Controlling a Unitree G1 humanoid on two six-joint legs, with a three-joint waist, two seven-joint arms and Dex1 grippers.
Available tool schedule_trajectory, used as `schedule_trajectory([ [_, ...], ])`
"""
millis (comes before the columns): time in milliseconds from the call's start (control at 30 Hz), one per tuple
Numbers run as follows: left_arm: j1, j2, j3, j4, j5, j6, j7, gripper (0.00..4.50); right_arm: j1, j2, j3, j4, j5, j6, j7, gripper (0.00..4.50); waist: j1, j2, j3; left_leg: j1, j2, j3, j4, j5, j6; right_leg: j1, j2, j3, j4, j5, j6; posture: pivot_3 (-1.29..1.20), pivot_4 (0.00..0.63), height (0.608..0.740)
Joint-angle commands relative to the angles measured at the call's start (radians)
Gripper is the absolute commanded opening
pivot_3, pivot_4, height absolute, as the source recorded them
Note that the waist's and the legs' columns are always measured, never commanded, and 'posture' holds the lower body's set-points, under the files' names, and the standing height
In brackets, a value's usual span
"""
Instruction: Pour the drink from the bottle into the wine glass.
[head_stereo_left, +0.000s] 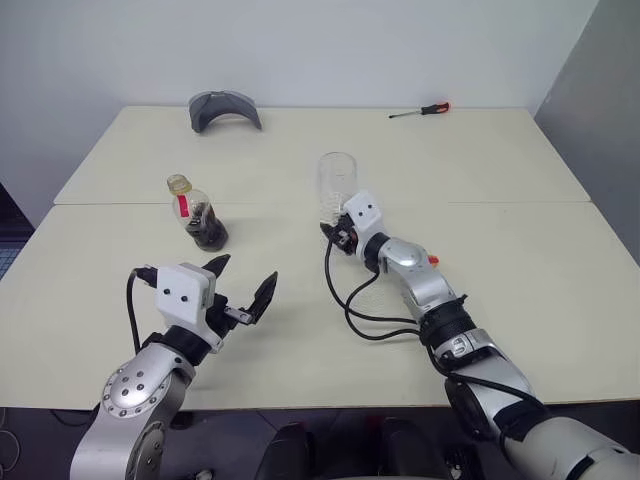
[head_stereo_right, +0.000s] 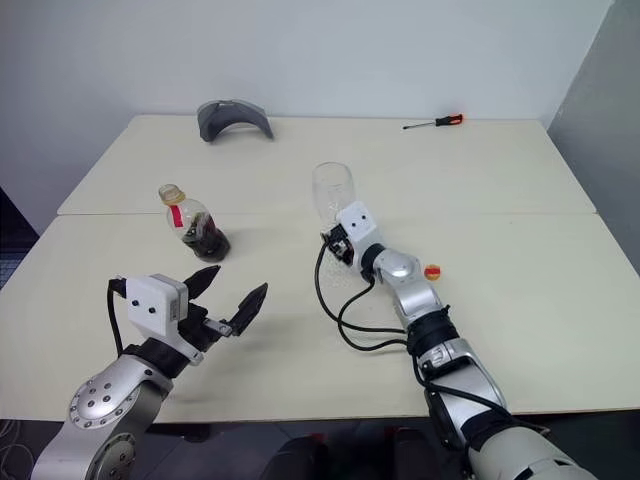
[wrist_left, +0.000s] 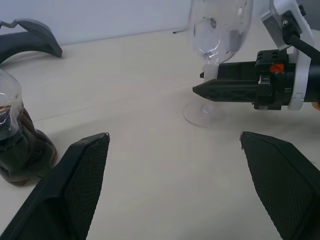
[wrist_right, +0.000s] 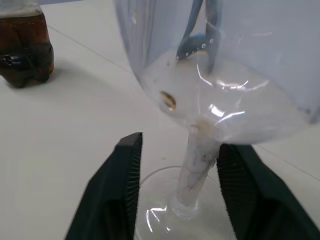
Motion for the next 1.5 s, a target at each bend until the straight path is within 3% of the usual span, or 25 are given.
schedule_trajectory([
  [33,0.000,-0.004,-0.010,-0.018,0.004,-0.021,0.004,4.50,0.004,-0.008,-0.005,-0.069,0.009,0.006,0.011,3.66,0.000,0.000,0.000,0.000,0.000,0.000,0.000,0.000,0.000,0.000,0.000,0.000,0.000,0.000,0.000,0.00,0.150,0.740],
  [100,0.001,-0.008,-0.014,-0.019,0.005,-0.021,0.008,4.50,0.034,-0.021,-0.002,-0.126,0.013,0.031,0.024,4.39,0.001,0.000,0.000,0.000,0.000,0.000,0.000,0.000,0.000,0.000,0.000,0.000,0.000,0.000,0.000,0.00,0.150,0.740],
  [133,0.002,-0.010,-0.017,-0.020,0.007,-0.021,0.009,4.50,0.053,-0.031,0.000,-0.164,0.015,0.049,0.031,4.47,0.001,0.000,0.000,0.000,0.000,0.000,0.000,0.000,0.000,0.000,0.000,0.000,0.000,0.000,0.000,0.00,0.150,0.740],
  [333,0.006,-0.017,-0.019,-0.020,0.016,-0.024,0.022,4.50,0.201,-0.125,0.004,-0.493,0.019,0.286,0.061,4.47,0.004,0.000,0.000,0.000,0.000,0.000,0.000,0.000,0.000,0.000,0.000,0.000,0.000,0.000,0.000,0.00,0.150,0.740],
  [500,-0.023,-0.053,-0.026,0.020,0.090,-0.051,0.103,4.50,0.409,-0.305,-0.045,-0.912,0.084,0.513,0.147,4.47,0.014,0.000,0.000,-0.001,0.000,-0.002,0.000,0.000,0.000,0.000,0.000,-0.001,-0.002,0.000,0.000,0.00,0.150,0.740],
  [667,-0.066,-0.114,-0.050,0.090,0.206,-0.079,0.223,4.50,0.532,-0.391,-0.206,-1.223,0.397,0.708,0.264,4.47,0.010,0.000,0.001,-0.001,0.000,-0.002,-0.001,0.000,0.001,0.001,0.001,-0.001,-0.002,0.000,0.000,0.00,0.150,0.740],
  [867,-0.156,-0.149,-0.015,0.225,0.262,-0.155,0.288,4.50,0.577,-0.434,-0.307,-1.351,0.637,0.730,0.331,4.47,0.012,-0.001,0.001,-0.001,0.000,-0.003,0.000,-0.001,0.001,0.002,0.001,-0.002,-0.003,0.000,0.000,0.00,0.150,0.740],
  [1133,-0.255,-0.116,0.050,0.396,0.272,-0.241,0.286,4.50,0.563,-0.467,-0.242,-1.395,0.676,0.710,0.278,4.47,0.014,-0.001,0.001,-0.001,0.000,-0.003,0.000,0.000,0.001,0.002,0.001,-0.003,-0.004,0.000,0.001,0.00,0.150,0.740],
  [1500,-0.343,-0.111,0.050,0.514,0.269,-0.292,0.276,4.50,0.531,-0.491,-0.233,-1.380,0.717,0.715,0.211,4.47,0.025,-0.002,0.001,-0.001,0.000,-0.003,0.000,0.000,0.001,0.002,0.001,-0.003,-0.005,0.000,0.001,0.00,0.150,0.740],
])
